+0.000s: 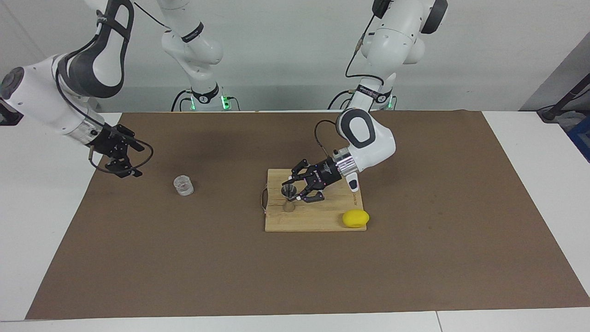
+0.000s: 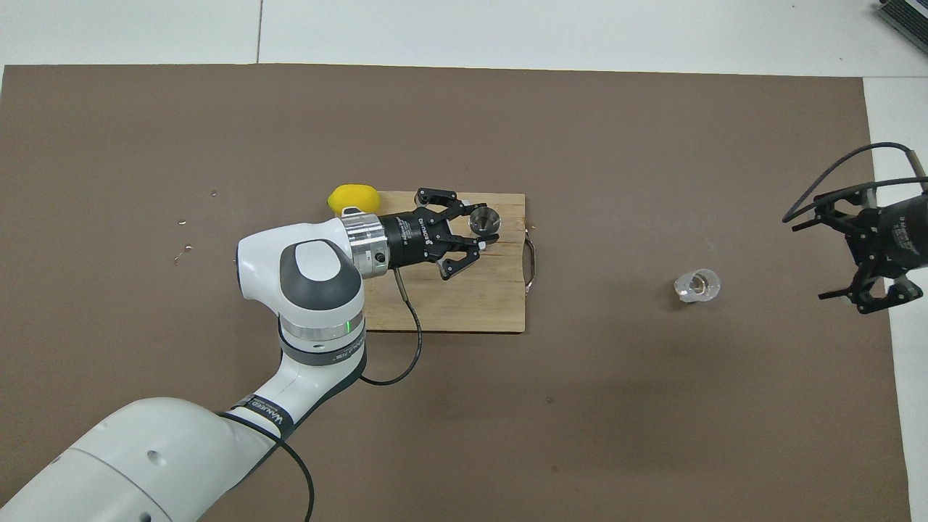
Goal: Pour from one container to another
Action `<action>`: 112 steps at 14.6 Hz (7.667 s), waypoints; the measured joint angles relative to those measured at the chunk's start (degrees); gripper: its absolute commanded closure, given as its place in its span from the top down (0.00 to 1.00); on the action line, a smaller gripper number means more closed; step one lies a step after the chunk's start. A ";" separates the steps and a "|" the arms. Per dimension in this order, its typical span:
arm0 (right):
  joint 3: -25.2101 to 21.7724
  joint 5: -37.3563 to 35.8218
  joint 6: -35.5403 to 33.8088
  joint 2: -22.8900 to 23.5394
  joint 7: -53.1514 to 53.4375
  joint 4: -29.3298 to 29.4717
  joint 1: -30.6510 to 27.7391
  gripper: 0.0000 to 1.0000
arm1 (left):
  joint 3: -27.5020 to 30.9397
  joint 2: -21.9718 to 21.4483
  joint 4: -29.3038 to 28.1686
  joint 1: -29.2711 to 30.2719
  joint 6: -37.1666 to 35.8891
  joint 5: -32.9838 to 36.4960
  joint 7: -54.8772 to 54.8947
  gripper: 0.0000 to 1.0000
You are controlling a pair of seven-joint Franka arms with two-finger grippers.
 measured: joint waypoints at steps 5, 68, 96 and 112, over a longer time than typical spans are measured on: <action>-0.02 5.52 3.86 3.75 -4.70 -4.36 -2.14 1.00 | 0.34 -0.13 0.20 -0.11 0.07 0.79 0.06 1.00; 0.87 20.03 13.25 8.17 -7.49 -7.94 6.34 0.00 | 8.42 -24.39 15.14 19.89 -53.06 98.19 59.20 1.00; 0.86 -14.59 21.53 13.02 51.57 13.76 39.85 0.00 | 7.93 -25.41 15.10 21.40 -50.90 97.17 61.80 1.00; 1.05 -25.97 13.91 14.47 49.45 18.19 44.00 0.00 | 7.93 -25.41 15.07 21.41 -51.08 97.17 61.81 1.00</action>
